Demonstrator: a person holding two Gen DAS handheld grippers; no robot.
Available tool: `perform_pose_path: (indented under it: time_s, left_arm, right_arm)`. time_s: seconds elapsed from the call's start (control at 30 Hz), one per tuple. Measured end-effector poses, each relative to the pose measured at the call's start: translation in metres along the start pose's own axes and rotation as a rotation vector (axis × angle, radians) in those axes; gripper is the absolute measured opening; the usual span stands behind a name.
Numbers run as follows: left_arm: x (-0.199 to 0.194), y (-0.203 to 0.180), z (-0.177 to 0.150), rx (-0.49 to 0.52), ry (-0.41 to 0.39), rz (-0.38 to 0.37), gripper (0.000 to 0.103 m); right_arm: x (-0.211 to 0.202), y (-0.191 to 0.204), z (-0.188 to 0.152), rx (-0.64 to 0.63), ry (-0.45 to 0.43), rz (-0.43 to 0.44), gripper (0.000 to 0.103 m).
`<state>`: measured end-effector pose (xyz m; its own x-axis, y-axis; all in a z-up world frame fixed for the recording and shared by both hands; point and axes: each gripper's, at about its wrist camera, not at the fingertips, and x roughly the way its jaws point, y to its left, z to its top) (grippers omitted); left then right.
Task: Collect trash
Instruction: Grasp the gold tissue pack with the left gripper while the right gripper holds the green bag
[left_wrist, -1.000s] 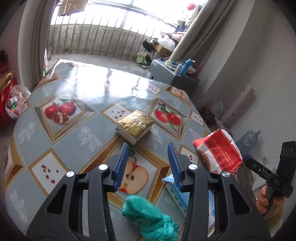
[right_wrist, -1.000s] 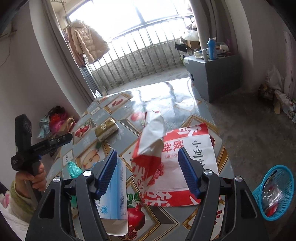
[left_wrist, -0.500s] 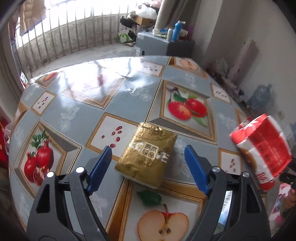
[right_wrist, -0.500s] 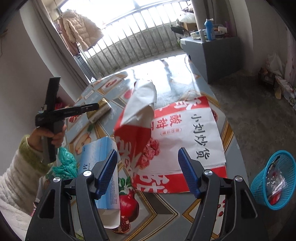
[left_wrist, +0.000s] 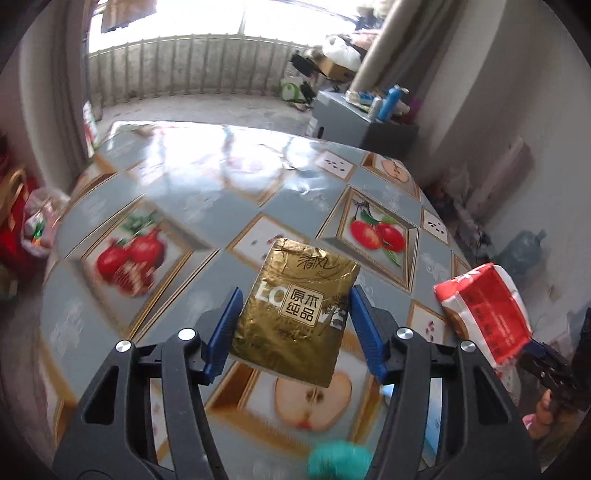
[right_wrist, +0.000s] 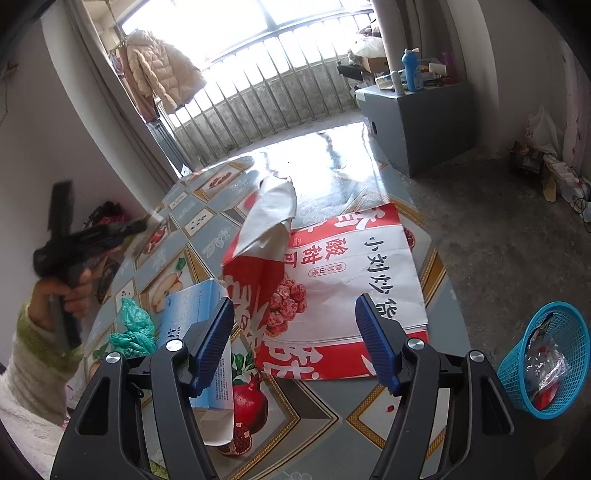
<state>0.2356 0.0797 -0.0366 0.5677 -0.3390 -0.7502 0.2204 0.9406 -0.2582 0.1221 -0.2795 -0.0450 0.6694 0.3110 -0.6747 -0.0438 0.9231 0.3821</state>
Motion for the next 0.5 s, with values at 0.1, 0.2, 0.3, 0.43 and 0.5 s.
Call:
perform_pose_path:
  time_s: [0.1,0.2,0.3,0.43,0.5]
  left_arm:
    - [-0.030,0.013,-0.031,-0.081,-0.004,0.046,0.056]
    - [-0.049,0.026,-0.069,-0.168,0.011,0.113,0.057]
    - [-0.057,0.034,-0.097,-0.239,0.021,0.151,0.057]
    - [-0.063,0.036,-0.128,-0.300,0.048,0.158,0.060]
    - [-0.063,0.033,-0.138,-0.302,0.059,0.134,0.064]
  right_arm:
    - [-0.013,0.003,-0.002,-0.009,-0.024,0.015,0.066]
    - [-0.028,0.016,-0.003,-0.049,-0.053,0.048,0.066]
    - [-0.037,0.033,-0.004,-0.083,-0.066,0.089,0.066]
    - [-0.029,0.064,-0.010,-0.124,-0.035,0.175,0.066]
    - [-0.017,0.085,-0.014,-0.148,0.012,0.213,0.066]
